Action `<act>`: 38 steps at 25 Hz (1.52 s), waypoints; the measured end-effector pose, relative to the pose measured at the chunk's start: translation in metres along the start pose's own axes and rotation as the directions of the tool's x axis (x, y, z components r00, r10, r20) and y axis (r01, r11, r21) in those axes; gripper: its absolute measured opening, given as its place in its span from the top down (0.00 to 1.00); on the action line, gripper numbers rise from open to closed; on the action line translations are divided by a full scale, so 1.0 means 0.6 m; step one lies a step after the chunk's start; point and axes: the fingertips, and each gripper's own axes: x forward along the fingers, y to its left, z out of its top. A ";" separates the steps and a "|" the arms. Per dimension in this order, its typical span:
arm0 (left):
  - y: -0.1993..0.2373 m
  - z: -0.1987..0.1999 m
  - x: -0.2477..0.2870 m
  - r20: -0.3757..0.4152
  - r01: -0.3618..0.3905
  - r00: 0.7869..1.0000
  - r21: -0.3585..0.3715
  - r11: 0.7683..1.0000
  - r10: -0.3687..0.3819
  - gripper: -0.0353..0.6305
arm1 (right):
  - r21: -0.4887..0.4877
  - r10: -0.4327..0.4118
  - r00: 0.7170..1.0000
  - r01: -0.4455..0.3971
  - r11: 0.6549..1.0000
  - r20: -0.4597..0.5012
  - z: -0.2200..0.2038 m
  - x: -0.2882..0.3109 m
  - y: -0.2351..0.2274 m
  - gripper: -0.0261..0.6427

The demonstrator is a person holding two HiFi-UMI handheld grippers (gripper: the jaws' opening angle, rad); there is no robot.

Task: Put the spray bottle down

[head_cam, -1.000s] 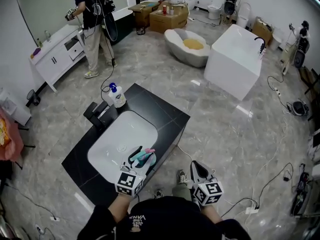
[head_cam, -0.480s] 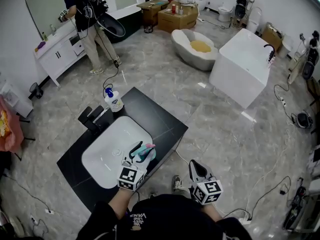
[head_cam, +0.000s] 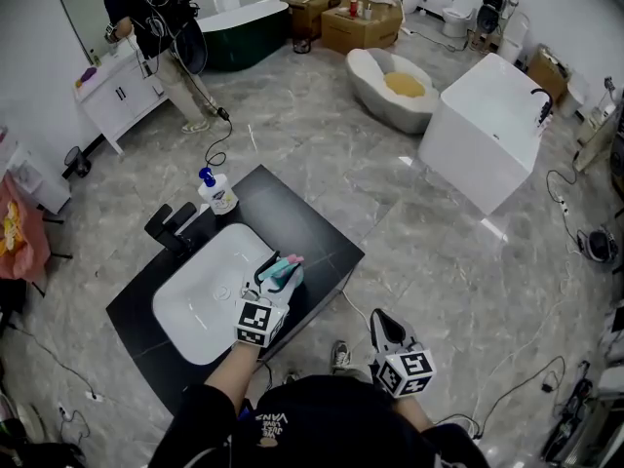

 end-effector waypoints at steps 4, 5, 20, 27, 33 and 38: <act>0.012 -0.015 0.042 -0.008 -0.012 1.000 -0.004 1.000 0.012 0.62 | -0.001 0.016 1.000 -0.016 1.000 -0.011 0.000 0.010 -0.018 0.96; 0.014 -0.015 0.051 -0.010 -0.016 1.000 -0.006 1.000 0.016 0.62 | 0.000 0.020 1.000 -0.020 1.000 -0.015 -0.001 0.012 -0.021 0.96; 0.068 -0.043 0.178 -0.080 -0.089 0.993 0.008 0.996 0.089 0.62 | 0.015 0.053 0.997 -0.052 0.999 -0.059 -0.008 0.033 -0.070 0.96; 0.087 -0.054 0.219 -0.092 -0.116 0.989 -0.021 0.993 0.113 0.62 | 0.017 0.065 0.995 -0.064 0.998 -0.081 -0.012 0.041 -0.087 0.96; 0.115 -0.068 0.239 -0.114 -0.162 0.982 -0.064 0.985 0.154 0.62 | 0.020 0.079 0.992 -0.077 0.997 -0.102 -0.015 0.046 -0.095 0.96; 0.127 -0.079 0.251 -0.126 -0.183 0.977 -0.092 0.979 0.171 0.62 | 0.017 0.083 0.990 -0.081 0.997 -0.112 -0.015 0.051 -0.103 0.96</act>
